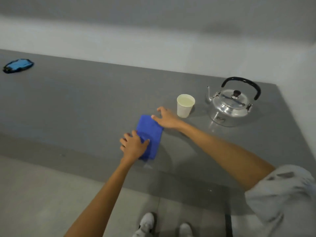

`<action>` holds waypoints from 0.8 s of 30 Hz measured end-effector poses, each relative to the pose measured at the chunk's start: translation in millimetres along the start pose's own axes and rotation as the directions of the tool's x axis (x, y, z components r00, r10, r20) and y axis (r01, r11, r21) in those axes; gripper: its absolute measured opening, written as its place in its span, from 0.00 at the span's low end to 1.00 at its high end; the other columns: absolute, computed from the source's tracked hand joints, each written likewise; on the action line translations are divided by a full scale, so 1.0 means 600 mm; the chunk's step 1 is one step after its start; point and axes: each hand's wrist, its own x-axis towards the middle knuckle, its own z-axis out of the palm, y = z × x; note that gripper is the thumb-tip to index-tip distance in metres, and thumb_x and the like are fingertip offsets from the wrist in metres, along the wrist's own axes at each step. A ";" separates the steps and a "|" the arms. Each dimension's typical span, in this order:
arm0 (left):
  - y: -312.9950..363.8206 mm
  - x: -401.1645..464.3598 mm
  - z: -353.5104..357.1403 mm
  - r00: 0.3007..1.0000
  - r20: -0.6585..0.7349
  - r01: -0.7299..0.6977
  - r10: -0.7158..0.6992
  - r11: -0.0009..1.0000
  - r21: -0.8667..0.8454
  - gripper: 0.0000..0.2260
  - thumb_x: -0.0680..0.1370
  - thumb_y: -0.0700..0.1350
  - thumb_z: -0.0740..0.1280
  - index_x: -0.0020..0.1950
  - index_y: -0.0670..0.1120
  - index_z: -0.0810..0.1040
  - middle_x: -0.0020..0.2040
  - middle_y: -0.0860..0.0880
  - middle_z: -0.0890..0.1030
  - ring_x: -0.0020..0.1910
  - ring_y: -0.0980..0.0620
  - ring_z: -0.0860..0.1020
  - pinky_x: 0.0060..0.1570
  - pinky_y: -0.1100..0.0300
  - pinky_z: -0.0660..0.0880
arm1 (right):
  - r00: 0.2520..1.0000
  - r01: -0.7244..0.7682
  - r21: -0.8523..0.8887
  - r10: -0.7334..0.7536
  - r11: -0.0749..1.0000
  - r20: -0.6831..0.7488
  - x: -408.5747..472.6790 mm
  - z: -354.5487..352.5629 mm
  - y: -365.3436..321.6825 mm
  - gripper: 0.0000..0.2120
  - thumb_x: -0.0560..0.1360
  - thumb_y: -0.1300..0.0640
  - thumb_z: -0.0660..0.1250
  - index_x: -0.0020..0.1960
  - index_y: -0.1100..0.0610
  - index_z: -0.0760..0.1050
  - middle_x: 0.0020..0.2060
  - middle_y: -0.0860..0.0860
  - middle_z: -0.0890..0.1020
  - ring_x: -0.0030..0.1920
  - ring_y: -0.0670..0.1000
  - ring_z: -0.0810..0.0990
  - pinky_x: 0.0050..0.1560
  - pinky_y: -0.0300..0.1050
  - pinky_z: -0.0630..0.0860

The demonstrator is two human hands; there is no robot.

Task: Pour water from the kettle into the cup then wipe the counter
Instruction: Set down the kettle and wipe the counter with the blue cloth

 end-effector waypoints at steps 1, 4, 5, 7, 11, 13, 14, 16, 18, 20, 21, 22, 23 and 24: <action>-0.013 -0.001 0.005 1.000 0.000 0.015 -0.015 0.999 0.041 0.31 0.74 0.55 0.67 0.70 0.42 0.62 0.69 0.37 0.62 0.68 0.35 0.61 0.66 0.42 0.61 | 0.999 -0.035 -0.043 0.035 0.998 0.007 0.014 0.012 0.001 0.28 0.79 0.46 0.59 0.72 0.61 0.59 0.70 0.61 0.66 0.68 0.60 0.68 0.69 0.53 0.65; -0.034 0.008 0.010 0.999 -0.020 0.025 -0.024 0.999 0.036 0.31 0.73 0.53 0.70 0.68 0.37 0.62 0.67 0.36 0.64 0.66 0.34 0.63 0.63 0.42 0.65 | 0.994 -0.107 -0.158 0.108 0.982 0.000 0.045 0.043 0.003 0.29 0.80 0.46 0.56 0.75 0.60 0.54 0.72 0.61 0.63 0.72 0.63 0.60 0.71 0.58 0.60; -0.035 0.015 0.008 0.999 -0.001 0.046 -0.046 0.999 -0.010 0.31 0.73 0.51 0.71 0.67 0.36 0.62 0.66 0.35 0.64 0.65 0.34 0.64 0.63 0.42 0.66 | 0.993 -0.116 -0.195 0.114 0.974 -0.019 0.051 0.051 0.003 0.29 0.80 0.46 0.56 0.75 0.59 0.54 0.72 0.60 0.63 0.73 0.63 0.58 0.71 0.58 0.59; -0.034 0.028 0.002 0.996 0.079 0.058 -0.052 0.995 -0.081 0.26 0.72 0.48 0.72 0.61 0.34 0.67 0.62 0.34 0.68 0.62 0.36 0.69 0.61 0.44 0.68 | 0.992 -0.118 -0.255 0.105 0.960 -0.063 0.059 0.066 0.003 0.27 0.80 0.46 0.58 0.73 0.59 0.58 0.71 0.60 0.64 0.71 0.62 0.59 0.69 0.57 0.60; -0.029 0.046 -0.018 0.965 0.260 0.028 0.024 0.981 -0.193 0.10 0.74 0.42 0.68 0.37 0.40 0.70 0.43 0.39 0.74 0.41 0.45 0.73 0.42 0.51 0.73 | 0.990 -0.127 -0.258 0.105 0.958 -0.099 0.065 0.079 -0.002 0.19 0.80 0.51 0.58 0.65 0.63 0.68 0.66 0.62 0.69 0.67 0.62 0.64 0.65 0.56 0.64; -0.026 0.049 -0.029 0.940 0.339 0.078 0.031 0.949 -0.304 0.10 0.75 0.40 0.67 0.34 0.41 0.70 0.37 0.42 0.74 0.33 0.45 0.74 0.32 0.59 0.73 | 0.991 -0.106 -0.256 0.079 0.961 -0.112 0.062 0.072 -0.006 0.17 0.81 0.52 0.58 0.62 0.65 0.69 0.64 0.63 0.69 0.66 0.62 0.65 0.65 0.56 0.65; -0.022 0.048 -0.036 0.923 0.383 0.104 0.045 0.927 -0.361 0.11 0.75 0.40 0.66 0.34 0.41 0.71 0.33 0.44 0.74 0.27 0.49 0.74 0.26 0.63 0.72 | 0.990 -0.086 -0.258 0.054 0.962 -0.129 0.059 0.064 -0.006 0.17 0.81 0.53 0.58 0.61 0.65 0.70 0.64 0.63 0.69 0.66 0.62 0.65 0.65 0.56 0.66; -0.010 0.039 -0.048 0.894 0.439 0.126 0.090 0.890 -0.439 0.11 0.75 0.40 0.67 0.33 0.41 0.71 0.28 0.46 0.72 0.18 0.57 0.71 0.19 0.67 0.69 | 0.986 -0.045 -0.282 -0.003 0.958 -0.166 0.049 0.042 -0.003 0.15 0.80 0.54 0.59 0.59 0.65 0.71 0.62 0.63 0.70 0.64 0.62 0.66 0.64 0.56 0.67; -0.001 0.028 -0.053 0.876 0.465 0.134 0.129 0.860 -0.493 0.12 0.75 0.40 0.68 0.32 0.42 0.71 0.24 0.48 0.72 0.16 0.59 0.70 0.18 0.68 0.68 | 0.981 -0.018 -0.312 -0.044 0.950 -0.188 0.038 0.020 0.005 0.15 0.80 0.54 0.60 0.59 0.65 0.72 0.61 0.62 0.70 0.63 0.61 0.67 0.60 0.54 0.68; 0.005 0.017 -0.051 0.850 0.501 0.153 0.161 0.836 -0.527 0.11 0.75 0.39 0.68 0.33 0.42 0.72 0.20 0.51 0.73 0.16 0.59 0.71 0.19 0.68 0.68 | 0.982 -0.010 -0.340 -0.056 0.940 -0.183 0.026 0.004 0.018 0.15 0.79 0.53 0.61 0.59 0.63 0.72 0.60 0.61 0.71 0.63 0.61 0.67 0.57 0.54 0.68; 0.003 0.011 -0.046 0.836 0.521 0.158 0.170 0.836 -0.526 0.11 0.75 0.39 0.67 0.33 0.41 0.73 0.20 0.52 0.74 0.17 0.60 0.71 0.19 0.69 0.68 | 0.984 -0.012 -0.355 -0.052 0.935 -0.171 0.019 0.000 0.025 0.15 0.79 0.53 0.62 0.59 0.62 0.72 0.60 0.61 0.71 0.63 0.60 0.67 0.58 0.54 0.68; -0.001 0.007 -0.041 0.830 0.530 0.145 0.172 0.852 -0.503 0.10 0.76 0.40 0.68 0.35 0.41 0.73 0.22 0.51 0.75 0.18 0.59 0.72 0.19 0.69 0.68 | 0.985 -0.020 -0.371 -0.044 0.928 -0.164 0.012 0.000 0.031 0.14 0.79 0.52 0.62 0.59 0.61 0.72 0.60 0.60 0.71 0.63 0.60 0.67 0.58 0.53 0.67; -0.006 0.004 -0.035 0.834 0.524 0.104 0.173 0.883 -0.457 0.10 0.76 0.42 0.68 0.36 0.40 0.74 0.25 0.49 0.75 0.21 0.57 0.73 0.22 0.68 0.70 | 0.985 -0.036 -0.389 -0.033 0.920 -0.169 0.006 0.004 0.038 0.14 0.79 0.53 0.63 0.60 0.60 0.71 0.60 0.59 0.71 0.63 0.60 0.66 0.60 0.53 0.67; -0.015 0.002 -0.027 0.850 0.498 0.032 0.174 0.925 -0.378 0.11 0.76 0.46 0.68 0.39 0.39 0.74 0.30 0.46 0.76 0.27 0.53 0.75 0.28 0.65 0.73 | 0.981 -0.058 -0.407 -0.024 0.912 -0.192 -0.002 0.011 0.045 0.15 0.78 0.54 0.63 0.62 0.60 0.70 0.61 0.59 0.70 0.64 0.59 0.66 0.61 0.53 0.66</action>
